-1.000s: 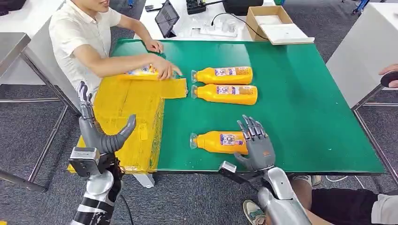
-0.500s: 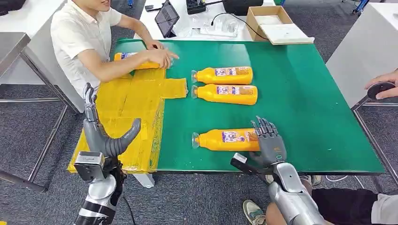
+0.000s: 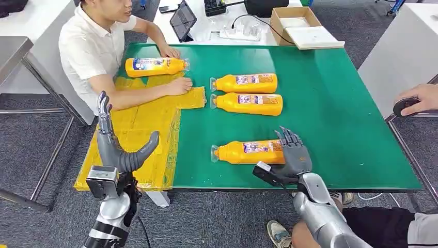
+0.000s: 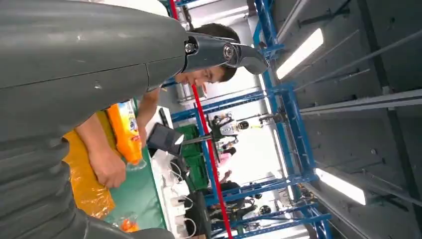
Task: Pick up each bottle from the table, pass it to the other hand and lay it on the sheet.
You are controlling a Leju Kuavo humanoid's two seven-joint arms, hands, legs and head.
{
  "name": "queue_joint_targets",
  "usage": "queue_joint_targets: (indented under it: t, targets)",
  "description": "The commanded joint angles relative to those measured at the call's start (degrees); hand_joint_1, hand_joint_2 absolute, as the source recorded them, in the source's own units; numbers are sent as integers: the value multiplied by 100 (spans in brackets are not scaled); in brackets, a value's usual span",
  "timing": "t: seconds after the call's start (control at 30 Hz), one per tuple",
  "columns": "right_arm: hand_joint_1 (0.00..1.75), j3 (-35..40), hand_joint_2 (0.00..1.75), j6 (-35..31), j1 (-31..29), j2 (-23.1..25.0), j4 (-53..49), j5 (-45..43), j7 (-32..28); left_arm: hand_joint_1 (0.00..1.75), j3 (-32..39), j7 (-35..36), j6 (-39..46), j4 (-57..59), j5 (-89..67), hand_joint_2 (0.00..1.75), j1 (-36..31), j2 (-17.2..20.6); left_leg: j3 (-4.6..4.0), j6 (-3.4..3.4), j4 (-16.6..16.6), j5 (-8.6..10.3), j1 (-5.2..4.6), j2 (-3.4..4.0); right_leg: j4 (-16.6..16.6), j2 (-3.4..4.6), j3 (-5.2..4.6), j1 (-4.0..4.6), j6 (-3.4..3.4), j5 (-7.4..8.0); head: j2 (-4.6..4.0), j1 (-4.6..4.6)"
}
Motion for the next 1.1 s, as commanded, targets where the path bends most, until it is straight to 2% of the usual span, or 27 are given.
queue_joint_targets:
  t: [0.03,0.07,0.1,0.17,0.3,0.5,0.83,0.87,0.97,1.03,1.1]
  targets:
    - [134,-69,175,793,-395,89,960,-193,13,0,-143,35,-75,406,37,175,-301,155,18,-11,-4,-3,5,6,-4,-2,17,7,-11,-3,0,0]
    - [148,-127,175,838,-409,99,1005,-286,-62,0,-151,35,-84,440,43,175,-329,149,27,-14,-7,-4,8,7,-7,-5,26,10,-15,-5,0,0]
    - [150,-154,175,848,-407,104,1029,-328,-102,0,-155,34,-87,464,45,175,-346,146,27,-13,-5,-3,6,4,-6,-8,25,8,-14,-4,0,0]
    - [169,-179,175,816,-376,132,1077,-388,-220,0,-167,33,-91,522,48,175,-375,139,21,-9,-4,0,5,0,-6,-7,20,6,-10,-1,0,2]
    - [173,-201,175,905,-317,188,1164,-512,-484,0,-190,23,-107,558,61,175,-411,149,37,-15,-8,-2,9,-1,-11,-12,36,11,-15,-5,0,0]
    - [171,-132,175,1069,-307,162,1194,-524,-568,0,-194,17,-156,540,114,175,-415,163,44,-15,-9,-5,11,3,-13,-9,43,13,-16,-6,0,0]
    - [169,-213,175,936,-165,201,1063,-715,-754,0,-144,26,-196,478,201,175,-330,153,45,-11,-9,-2,9,-1,-14,-11,44,11,-12,-4,0,2]
    - [175,-291,175,850,-116,245,979,-860,-909,0,-103,18,-204,436,267,175,-291,130,45,-11,-8,-3,10,1,-13,-8,44,11,-11,-3,0,2]
    - [175,-588,175,418,151,473,420,-1461,-1494,0,180,-5,-213,153,837,175,-15,-78,49,-11,-9,-4,10,7,-14,-3,46,12,-12,-3,0,2]
    - [175,-762,175,219,540,656,-431,-2011,-1851,0,345,199,-277,19,1323,175,251,-168,57,-15,-13,-9,12,18,-18,6,53,14,-16,-5,0,2]
    - [173,-704,175,136,1033,718,-1476,-2361,-1821,0,404,323,-302,103,1532,175,440,-157,56,-17,-13,-12,11,24,-13,12,50,13,-18,-7,0,0]
